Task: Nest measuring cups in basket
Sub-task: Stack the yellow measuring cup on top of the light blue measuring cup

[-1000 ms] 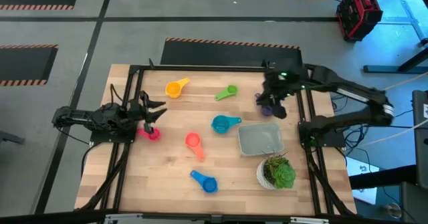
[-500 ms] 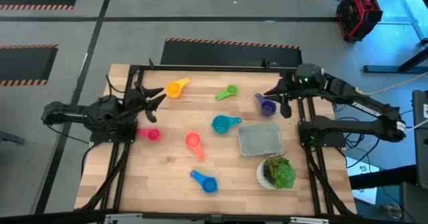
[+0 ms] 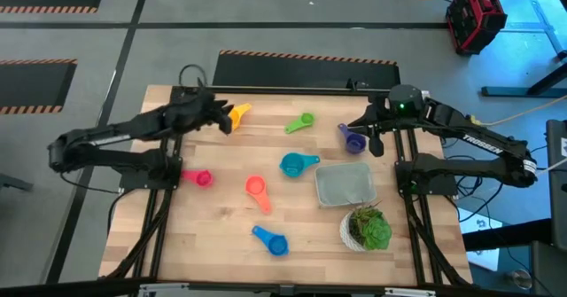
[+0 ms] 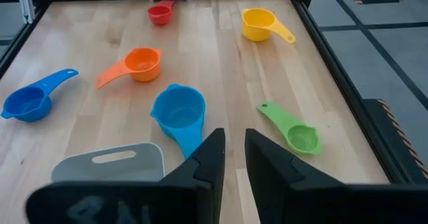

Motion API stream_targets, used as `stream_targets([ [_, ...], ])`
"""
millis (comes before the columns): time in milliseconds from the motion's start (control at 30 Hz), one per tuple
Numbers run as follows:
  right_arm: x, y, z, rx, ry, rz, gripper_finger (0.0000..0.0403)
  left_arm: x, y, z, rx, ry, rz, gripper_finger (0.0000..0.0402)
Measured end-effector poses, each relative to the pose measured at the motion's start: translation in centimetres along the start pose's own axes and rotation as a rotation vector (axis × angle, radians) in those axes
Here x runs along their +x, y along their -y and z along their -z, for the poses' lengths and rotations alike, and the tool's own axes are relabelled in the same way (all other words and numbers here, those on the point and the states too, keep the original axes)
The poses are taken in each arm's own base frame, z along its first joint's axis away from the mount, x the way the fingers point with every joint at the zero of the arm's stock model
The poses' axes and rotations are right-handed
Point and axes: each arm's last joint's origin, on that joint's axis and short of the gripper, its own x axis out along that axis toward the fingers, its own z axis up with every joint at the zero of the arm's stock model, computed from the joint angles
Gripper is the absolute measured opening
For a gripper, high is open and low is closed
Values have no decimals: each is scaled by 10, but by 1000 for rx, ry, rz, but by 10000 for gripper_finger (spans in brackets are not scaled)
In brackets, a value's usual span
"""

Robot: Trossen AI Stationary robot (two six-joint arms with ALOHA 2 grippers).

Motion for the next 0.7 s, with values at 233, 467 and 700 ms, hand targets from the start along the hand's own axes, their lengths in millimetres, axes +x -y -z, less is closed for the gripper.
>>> stream_targets([
  [233, 0, 0, 0, 0, -1, -2, 65, 44, -7, -10, -14, -217, -13, 133],
  [467, 0, 0, 0, 30, -2, -2, 65, 82, -21, 5, -55, -391, -4, 133],
  [700, 0, 0, 0, 32, -5, -3, 65, 109, -33, 21, -62, -491, -79, 133],
])
